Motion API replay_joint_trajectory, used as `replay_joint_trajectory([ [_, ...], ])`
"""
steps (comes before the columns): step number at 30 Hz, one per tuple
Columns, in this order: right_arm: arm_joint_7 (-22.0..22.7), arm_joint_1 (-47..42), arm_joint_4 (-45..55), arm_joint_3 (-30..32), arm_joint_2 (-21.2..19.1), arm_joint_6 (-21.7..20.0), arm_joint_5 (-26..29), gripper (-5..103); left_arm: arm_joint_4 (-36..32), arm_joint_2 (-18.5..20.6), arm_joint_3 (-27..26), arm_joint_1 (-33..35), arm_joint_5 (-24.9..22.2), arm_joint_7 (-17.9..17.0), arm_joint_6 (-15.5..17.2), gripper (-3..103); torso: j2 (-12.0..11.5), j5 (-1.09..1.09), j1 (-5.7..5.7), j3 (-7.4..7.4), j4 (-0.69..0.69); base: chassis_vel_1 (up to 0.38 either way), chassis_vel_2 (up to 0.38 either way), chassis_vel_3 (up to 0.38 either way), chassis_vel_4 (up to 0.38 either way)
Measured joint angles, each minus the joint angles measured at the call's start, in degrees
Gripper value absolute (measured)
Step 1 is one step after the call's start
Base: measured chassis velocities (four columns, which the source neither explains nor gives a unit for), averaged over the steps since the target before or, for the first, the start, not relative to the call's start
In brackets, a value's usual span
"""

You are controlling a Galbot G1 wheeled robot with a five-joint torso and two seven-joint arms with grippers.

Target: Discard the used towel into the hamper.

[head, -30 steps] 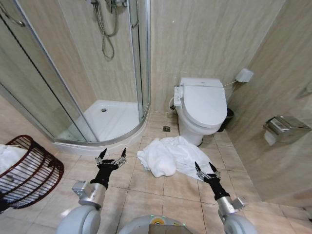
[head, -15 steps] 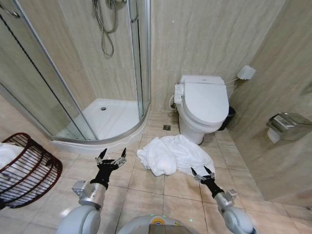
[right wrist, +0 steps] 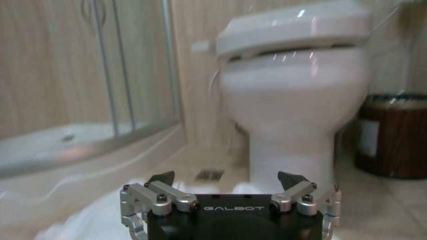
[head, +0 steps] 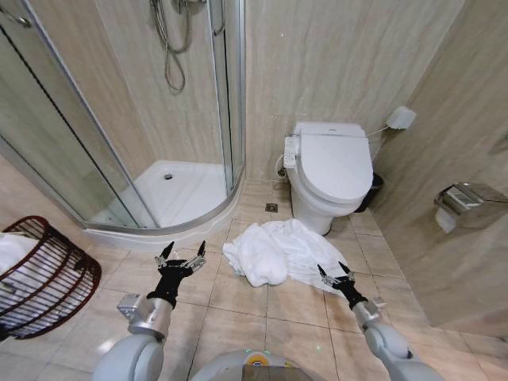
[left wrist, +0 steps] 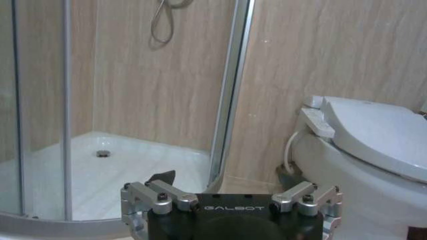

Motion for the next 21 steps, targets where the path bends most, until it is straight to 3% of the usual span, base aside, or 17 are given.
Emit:
replay_joint_trajectory([
  [5, 5.7, -0.9, 1.2, 1.8, 3.8, 4.4, -2.3, 100, 0.0, 0.0, 0.0, 0.0, 0.0, 0.0, 0.0, 100, 0.1, -0.01, 0.02, 0.08, -0.01, 0.000, 0.000, 0.000, 0.000],
  [11, 7.2, -3.5, 2.1, 5.8, 7.3, 8.0, -3.5, 100, 0.0, 0.0, 0.0, 0.0, 0.0, 0.0, 0.0, 100, 0.2, -0.01, 0.05, 0.14, -0.02, 0.000, 0.000, 0.000, 0.000],
  [16, 6.8, -4.0, 4.2, 7.0, 9.1, 7.8, -6.7, 100, 0.0, 0.0, 0.0, 0.0, 0.0, 0.0, 0.0, 100, 0.2, -0.02, 0.06, 0.18, -0.02, 0.000, 0.000, 0.000, 0.000],
  [21, 1.9, -1.5, 7.0, 3.8, 12.0, 4.9, -11.4, 100, 0.0, 0.0, 0.0, 0.0, 0.0, 0.0, 0.0, 100, 0.3, -0.01, 0.07, 0.22, -0.01, 0.000, 0.000, 0.000, 0.000],
])
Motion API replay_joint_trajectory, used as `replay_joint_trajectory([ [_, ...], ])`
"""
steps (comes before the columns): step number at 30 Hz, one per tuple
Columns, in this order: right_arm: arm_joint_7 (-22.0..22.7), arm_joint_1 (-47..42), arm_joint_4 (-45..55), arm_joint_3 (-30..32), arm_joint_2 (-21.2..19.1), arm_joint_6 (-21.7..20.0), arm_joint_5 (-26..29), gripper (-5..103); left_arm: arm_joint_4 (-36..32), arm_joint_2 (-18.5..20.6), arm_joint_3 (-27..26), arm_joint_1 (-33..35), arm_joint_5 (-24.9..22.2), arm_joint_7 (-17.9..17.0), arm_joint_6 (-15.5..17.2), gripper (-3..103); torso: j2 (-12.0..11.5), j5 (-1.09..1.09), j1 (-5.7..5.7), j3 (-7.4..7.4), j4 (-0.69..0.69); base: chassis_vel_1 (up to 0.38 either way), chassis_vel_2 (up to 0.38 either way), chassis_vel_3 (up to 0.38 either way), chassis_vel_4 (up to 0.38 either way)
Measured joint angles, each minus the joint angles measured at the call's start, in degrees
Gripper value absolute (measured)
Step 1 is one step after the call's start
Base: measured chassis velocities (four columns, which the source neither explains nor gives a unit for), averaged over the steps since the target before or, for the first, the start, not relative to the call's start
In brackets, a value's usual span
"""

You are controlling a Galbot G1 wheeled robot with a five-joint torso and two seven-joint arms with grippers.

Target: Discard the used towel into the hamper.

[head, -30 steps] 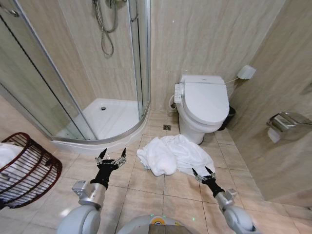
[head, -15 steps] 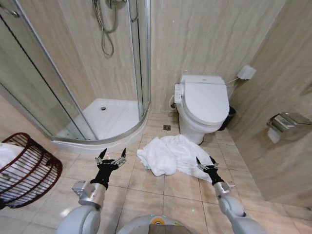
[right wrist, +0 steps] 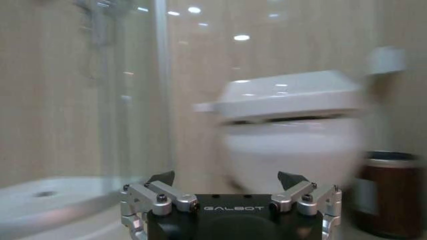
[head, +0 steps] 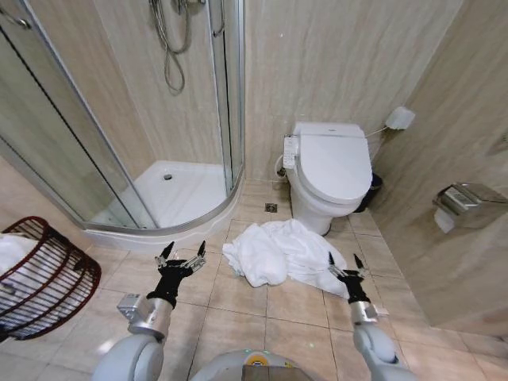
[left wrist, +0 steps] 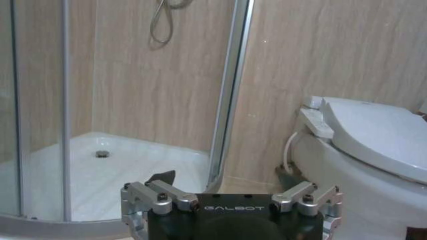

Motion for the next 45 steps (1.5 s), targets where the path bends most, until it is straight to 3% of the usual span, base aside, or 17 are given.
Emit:
replay_joint_trajectory([
  [6, -8.7, 4.6, 0.1, -5.9, 5.4, -1.5, -5.2, 100, 0.0, 0.0, 0.0, 0.0, 0.0, 0.0, 0.0, 100, 0.0, 0.01, 0.01, 0.03, 0.02, 0.000, 0.000, 0.000, 0.000],
  [12, -9.4, 5.1, -3.0, -8.7, 6.8, -2.0, -5.9, 100, 0.0, 0.0, 0.0, 0.0, 0.0, 0.0, 0.0, 100, 0.1, 0.01, 0.02, 0.05, 0.00, 0.000, 0.000, 0.000, 0.000],
  [15, -9.6, 5.1, -5.0, -9.9, 5.5, -2.8, -4.3, 100, 0.0, 0.0, 0.0, 0.0, 0.0, 0.0, 0.0, 100, 0.1, 0.03, 0.02, 0.06, 0.00, 0.000, 0.000, 0.000, 0.000],
  [18, -12.6, 6.8, -7.3, -11.0, 0.1, -7.1, 4.3, 100, 0.0, 0.0, 0.0, 0.0, 0.0, 0.0, 0.0, 100, 0.1, 0.02, 0.02, 0.07, -0.01, 0.000, 0.000, 0.000, 0.000],
  [19, -12.6, 6.8, -7.3, -11.0, 0.1, -7.1, 4.3, 100, 0.0, 0.0, 0.0, 0.0, 0.0, 0.0, 0.0, 100, 0.1, 0.02, 0.02, 0.07, -0.01, 0.000, 0.000, 0.000, 0.000],
  [23, -18.0, 9.8, -11.6, -11.7, -7.0, -12.8, 16.7, 100, 0.0, 0.0, 0.0, 0.0, 0.0, 0.0, 0.0, 100, 0.1, 0.01, 0.03, 0.08, -0.01, 0.000, 0.000, 0.000, 0.000],
  [26, -20.6, 11.5, -15.2, -12.1, -9.1, -13.0, 19.2, 100, 0.0, 0.0, 0.0, 0.0, 0.0, 0.0, 0.0, 100, 0.1, 0.01, 0.03, 0.09, -0.01, 0.000, 0.000, 0.000, 0.000],
  [29, -20.4, 12.7, -17.5, -12.1, -9.1, -10.1, 17.8, 100, 0.0, 0.0, 0.0, 0.0, 0.0, 0.0, 0.0, 100, 0.1, 0.02, 0.03, 0.09, -0.01, 0.000, 0.000, 0.000, 0.000],
  [32, -15.9, 13.7, -18.5, -11.6, -7.1, -6.2, 14.4, 100, 0.0, 0.0, 0.0, 0.0, 0.0, 0.0, 0.0, 100, 0.1, 0.03, 0.03, 0.09, 0.01, 0.000, 0.000, 0.000, 0.000],
  [34, -13.9, 13.3, -17.2, -11.5, -6.3, -7.2, 13.7, 100, 0.0, 0.0, 0.0, 0.0, 0.0, 0.0, 0.0, 100, 0.1, 0.01, 0.03, 0.10, 0.00, 0.000, 0.000, 0.000, 0.000],
  [45, -12.2, 11.8, -14.2, -11.3, -5.8, -10.5, 10.8, 100, 0.0, 0.0, 0.0, 0.0, 0.0, 0.0, 0.0, 100, 0.1, 0.01, 0.03, 0.10, 0.00, 0.000, 0.000, 0.000, 0.000],
])
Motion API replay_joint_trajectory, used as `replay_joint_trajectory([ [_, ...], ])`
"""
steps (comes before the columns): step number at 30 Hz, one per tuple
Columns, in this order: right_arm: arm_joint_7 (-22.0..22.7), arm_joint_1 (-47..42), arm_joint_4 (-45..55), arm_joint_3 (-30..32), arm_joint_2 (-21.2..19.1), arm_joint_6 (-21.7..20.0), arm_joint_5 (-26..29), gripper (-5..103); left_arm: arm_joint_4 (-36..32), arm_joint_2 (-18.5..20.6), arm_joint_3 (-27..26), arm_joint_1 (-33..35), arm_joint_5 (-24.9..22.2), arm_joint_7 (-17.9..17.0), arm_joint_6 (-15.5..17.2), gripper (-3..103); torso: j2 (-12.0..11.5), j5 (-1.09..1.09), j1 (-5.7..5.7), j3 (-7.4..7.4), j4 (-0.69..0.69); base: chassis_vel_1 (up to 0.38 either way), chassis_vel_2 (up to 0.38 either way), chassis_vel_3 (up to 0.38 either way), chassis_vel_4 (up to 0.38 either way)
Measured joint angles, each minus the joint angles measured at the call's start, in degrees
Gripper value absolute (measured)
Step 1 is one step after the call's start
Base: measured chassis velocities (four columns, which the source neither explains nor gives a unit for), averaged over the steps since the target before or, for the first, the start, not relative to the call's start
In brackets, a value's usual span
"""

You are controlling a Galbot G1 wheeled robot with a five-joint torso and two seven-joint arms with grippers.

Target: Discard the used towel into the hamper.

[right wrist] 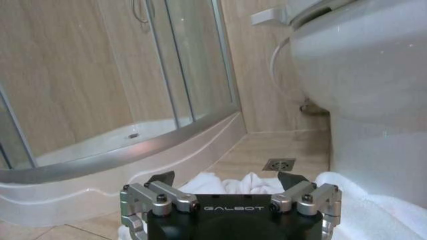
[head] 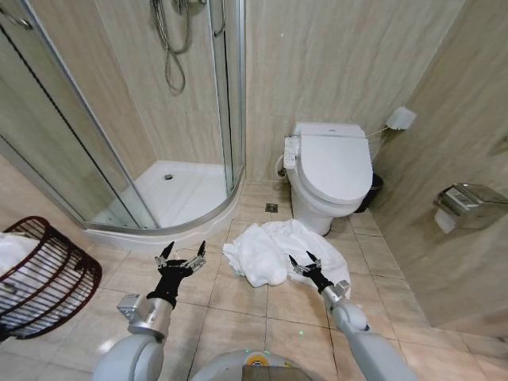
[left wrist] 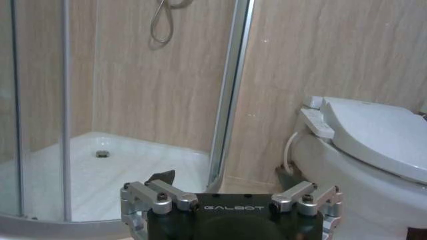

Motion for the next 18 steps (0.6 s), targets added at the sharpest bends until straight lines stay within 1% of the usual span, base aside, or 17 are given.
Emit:
replay_joint_trajectory([
  [4, -0.4, -0.3, 0.1, 0.4, -0.1, 0.3, 0.0, 100, 0.0, 0.0, 0.0, 0.0, 0.0, 0.0, 0.0, 100, 0.0, -0.01, 0.00, 0.00, 0.00, -0.049, 0.056, 0.037, -0.045],
  [8, -0.8, -0.4, -0.5, 0.9, -0.2, 1.2, -0.3, 100, 0.0, 0.0, 0.0, 0.0, 0.0, 0.0, 0.0, 100, 0.0, 0.00, 0.00, 0.01, 0.00, -0.110, 0.120, 0.111, -0.095],
  [12, -0.1, -0.3, -1.7, 0.7, 0.2, 4.3, -1.4, 100, 0.0, 0.0, 0.0, 0.0, 0.0, 0.0, 0.0, 100, 0.0, -0.01, 0.02, 0.03, 0.00, -0.163, 0.167, 0.136, -0.150],
  [15, 1.2, 0.3, -2.5, 0.0, 0.6, 5.0, -1.9, 100, 0.0, 0.0, 0.0, 0.0, 0.0, 0.0, 0.0, 100, 0.0, 0.01, 0.03, 0.03, 0.01, -0.134, 0.131, 0.124, -0.107],
  [18, -0.1, 1.8, -4.6, -0.2, 1.1, 5.4, -2.7, 100, 0.0, 0.0, 0.0, 0.0, 0.0, 0.0, 0.0, 100, 0.0, 0.00, 0.03, 0.03, -0.01, -0.081, 0.080, 0.018, -0.014],
])
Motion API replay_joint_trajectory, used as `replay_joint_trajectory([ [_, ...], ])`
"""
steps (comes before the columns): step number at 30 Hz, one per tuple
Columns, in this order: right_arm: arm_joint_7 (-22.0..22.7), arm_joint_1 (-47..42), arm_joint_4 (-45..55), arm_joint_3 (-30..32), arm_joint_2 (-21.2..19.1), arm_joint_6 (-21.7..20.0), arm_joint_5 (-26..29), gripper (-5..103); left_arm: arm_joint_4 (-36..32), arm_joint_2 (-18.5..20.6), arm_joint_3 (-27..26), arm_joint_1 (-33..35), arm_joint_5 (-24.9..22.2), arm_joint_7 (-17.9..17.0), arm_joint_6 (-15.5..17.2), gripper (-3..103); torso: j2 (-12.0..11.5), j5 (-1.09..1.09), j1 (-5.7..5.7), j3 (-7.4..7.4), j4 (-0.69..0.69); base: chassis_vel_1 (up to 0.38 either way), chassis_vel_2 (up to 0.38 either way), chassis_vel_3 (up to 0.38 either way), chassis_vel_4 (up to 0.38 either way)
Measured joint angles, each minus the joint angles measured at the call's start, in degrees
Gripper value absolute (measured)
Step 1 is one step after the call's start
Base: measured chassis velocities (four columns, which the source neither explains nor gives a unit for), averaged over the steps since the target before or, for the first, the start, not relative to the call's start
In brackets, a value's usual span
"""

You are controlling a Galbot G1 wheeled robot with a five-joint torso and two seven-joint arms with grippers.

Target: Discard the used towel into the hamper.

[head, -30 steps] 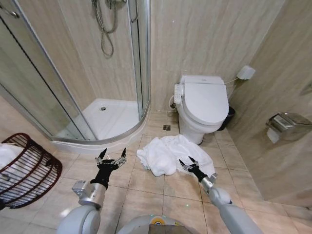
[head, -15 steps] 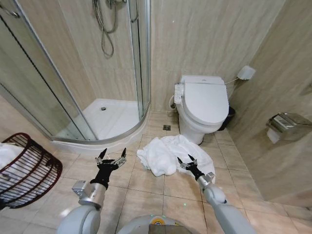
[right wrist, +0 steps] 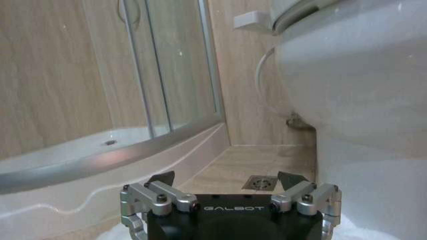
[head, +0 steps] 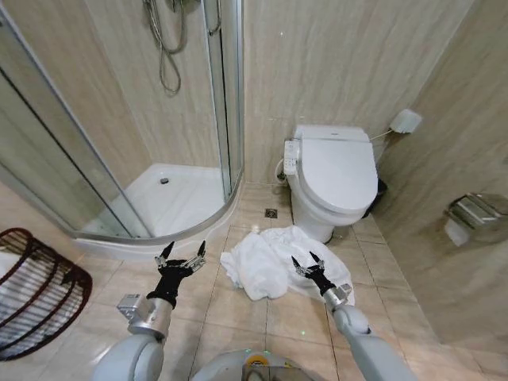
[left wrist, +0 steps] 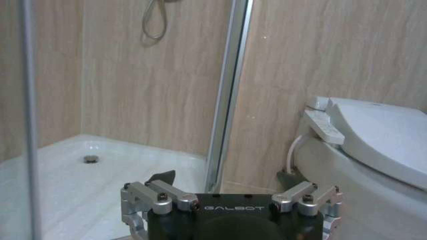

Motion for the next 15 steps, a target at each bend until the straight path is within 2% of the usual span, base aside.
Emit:
replay_joint_trajectory([
  [3, -8.6, 5.5, -8.1, 0.2, 1.3, 1.3, -1.0, 100, 0.0, 0.0, 0.0, 0.0, 0.0, 0.0, 0.0, 100, 0.0, -0.01, -0.01, -0.01, 0.01, 0.000, 0.000, 0.000, 0.000],
  [4, -8.6, 5.5, -8.1, 0.2, 1.3, 1.3, -1.0, 100, 0.0, 0.0, 0.0, 0.0, 0.0, 0.0, 0.0, 100, 0.0, -0.01, -0.01, -0.01, 0.01, 0.000, 0.000, 0.000, 0.000],
  [6, -12.5, 7.7, -11.9, -0.2, 1.8, 1.6, -2.0, 100, 0.0, 0.0, 0.0, 0.0, 0.0, 0.0, 0.0, 100, 0.0, 0.00, -0.02, -0.02, 0.01, 0.025, -0.011, -0.011, 0.027],
  [11, -14.1, 10.5, -15.6, -1.8, 2.6, 1.3, -4.5, 100, 0.0, 0.0, 0.0, 0.0, 0.0, 0.0, 0.0, 100, 0.0, 0.00, -0.03, -0.02, 0.01, 0.021, -0.009, -0.008, 0.018],
  [14, -13.1, 13.1, -18.5, -3.0, 3.5, -1.3, -9.8, 100, 0.0, 0.0, 0.0, 0.0, 0.0, 0.0, 0.0, 100, 0.0, 0.00, -0.02, -0.01, 0.00, 0.000, 0.000, 0.000, 0.000],
  [15, -13.1, 13.1, -18.5, -3.0, 3.5, -1.3, -9.8, 100, 0.0, 0.0, 0.0, 0.0, 0.0, 0.0, 0.0, 100, 0.0, 0.00, -0.02, -0.01, 0.00, 0.000, 0.000, 0.000, 0.000],
])
